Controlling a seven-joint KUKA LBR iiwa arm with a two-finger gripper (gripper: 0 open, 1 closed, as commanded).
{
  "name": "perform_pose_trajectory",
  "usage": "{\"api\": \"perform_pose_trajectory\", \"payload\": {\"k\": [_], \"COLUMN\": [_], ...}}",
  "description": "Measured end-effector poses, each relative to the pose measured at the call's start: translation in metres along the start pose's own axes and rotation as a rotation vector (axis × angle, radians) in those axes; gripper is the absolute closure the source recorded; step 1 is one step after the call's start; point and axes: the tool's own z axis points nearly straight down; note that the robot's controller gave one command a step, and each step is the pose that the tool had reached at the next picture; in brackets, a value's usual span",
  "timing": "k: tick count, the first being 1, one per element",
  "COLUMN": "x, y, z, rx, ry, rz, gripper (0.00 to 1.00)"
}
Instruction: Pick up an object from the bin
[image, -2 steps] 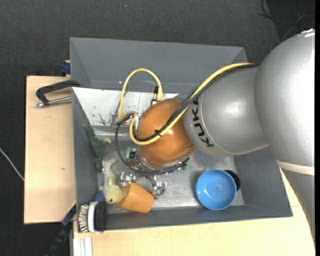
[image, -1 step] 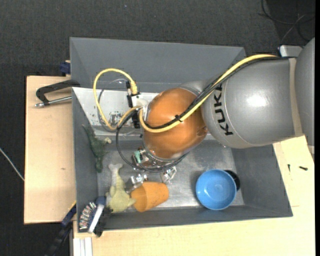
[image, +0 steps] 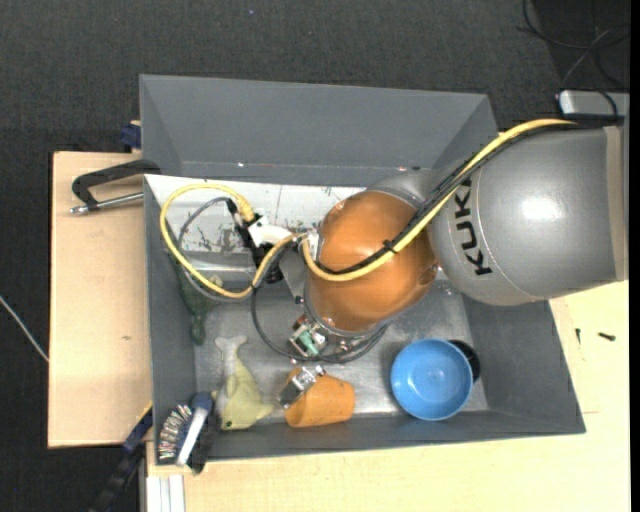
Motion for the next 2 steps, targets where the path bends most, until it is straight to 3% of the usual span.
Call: {"api": "perform_pose_trajectory", "payload": {"k": [1,2], "x": [0.001,-0.004], "y": [-0.002,0.004], "z": [-0.002,-0.154], "rx": [0.005,0.009], "ry": [0.003,0.003], "rz": [-0.001,0.019], "gripper": [1.00,1.00]}}
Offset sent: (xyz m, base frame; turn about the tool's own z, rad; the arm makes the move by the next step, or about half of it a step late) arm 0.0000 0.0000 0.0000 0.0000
